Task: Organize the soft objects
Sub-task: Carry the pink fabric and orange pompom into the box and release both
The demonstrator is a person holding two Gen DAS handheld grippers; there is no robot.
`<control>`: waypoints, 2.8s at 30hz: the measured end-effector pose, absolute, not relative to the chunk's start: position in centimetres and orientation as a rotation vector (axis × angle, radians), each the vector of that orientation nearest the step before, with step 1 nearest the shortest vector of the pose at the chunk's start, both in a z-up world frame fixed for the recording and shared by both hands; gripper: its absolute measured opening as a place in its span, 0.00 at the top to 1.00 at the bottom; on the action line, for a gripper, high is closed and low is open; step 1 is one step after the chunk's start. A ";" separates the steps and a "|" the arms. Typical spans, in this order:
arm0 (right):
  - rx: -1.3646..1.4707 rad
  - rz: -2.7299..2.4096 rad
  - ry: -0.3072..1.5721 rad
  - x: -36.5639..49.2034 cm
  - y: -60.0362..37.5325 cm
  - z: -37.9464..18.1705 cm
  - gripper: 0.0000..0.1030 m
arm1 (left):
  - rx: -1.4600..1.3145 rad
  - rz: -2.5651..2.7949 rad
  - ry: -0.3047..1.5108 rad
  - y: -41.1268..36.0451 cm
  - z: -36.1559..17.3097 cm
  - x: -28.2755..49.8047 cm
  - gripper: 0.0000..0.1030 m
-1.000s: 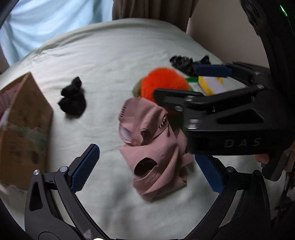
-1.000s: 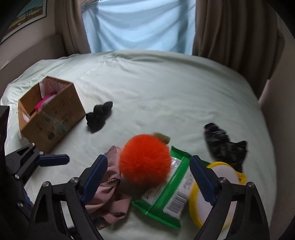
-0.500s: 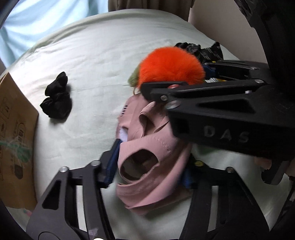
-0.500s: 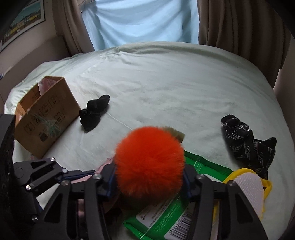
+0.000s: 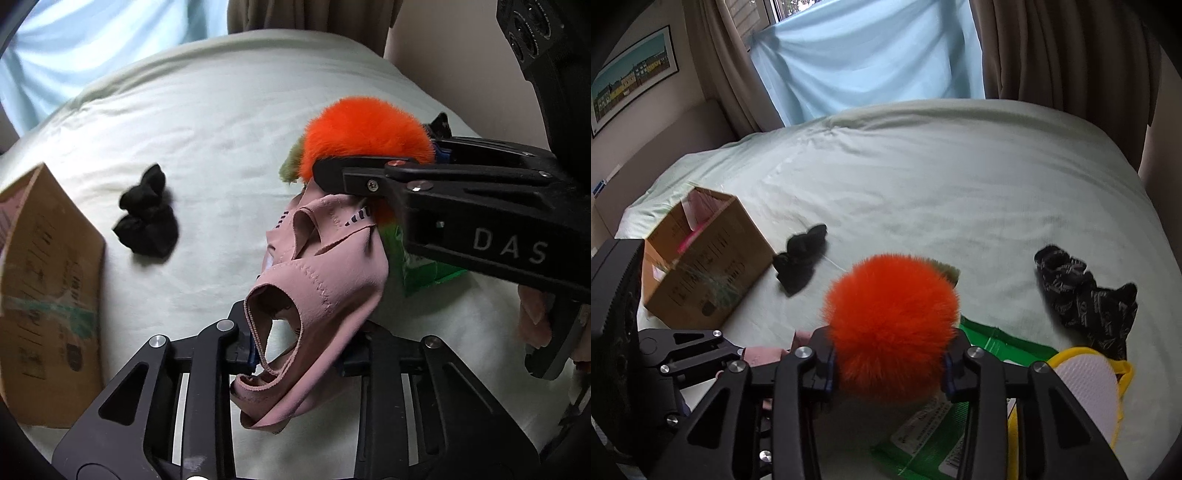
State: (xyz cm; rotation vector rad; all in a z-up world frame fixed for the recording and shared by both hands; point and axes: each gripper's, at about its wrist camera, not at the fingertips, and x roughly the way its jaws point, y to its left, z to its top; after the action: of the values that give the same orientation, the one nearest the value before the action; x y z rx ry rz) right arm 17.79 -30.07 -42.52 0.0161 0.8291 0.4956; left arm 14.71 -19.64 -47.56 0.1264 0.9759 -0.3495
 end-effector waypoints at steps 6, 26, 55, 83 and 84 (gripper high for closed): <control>0.045 0.487 0.789 17.6 -30.2 -39.5 0.65 | 0.115 -0.328 0.966 -18.2 -45.1 14.3 0.77; 0.021 0.410 0.676 13.5 -25.0 -21.7 0.65 | 0.009 -0.245 0.802 -8.7 -25.0 12.7 0.77; 0.125 0.232 0.799 12.6 0.4 -16.9 0.65 | -0.072 -0.042 0.922 21.0 -18.2 14.4 0.77; 0.362 0.189 1.413 26.2 2.0 -36.7 0.65 | -0.001 -0.034 1.500 19.7 -38.4 27.0 0.76; 0.382 0.188 1.414 26.3 1.9 -36.9 0.63 | 0.001 -0.036 1.500 19.7 -38.5 27.1 0.67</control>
State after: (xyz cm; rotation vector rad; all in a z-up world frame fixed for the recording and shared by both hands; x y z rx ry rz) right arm 26.31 1.92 -36.91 0.3816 1.4136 0.1881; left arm 27.13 19.66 -38.50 0.0012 1.5002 -0.0357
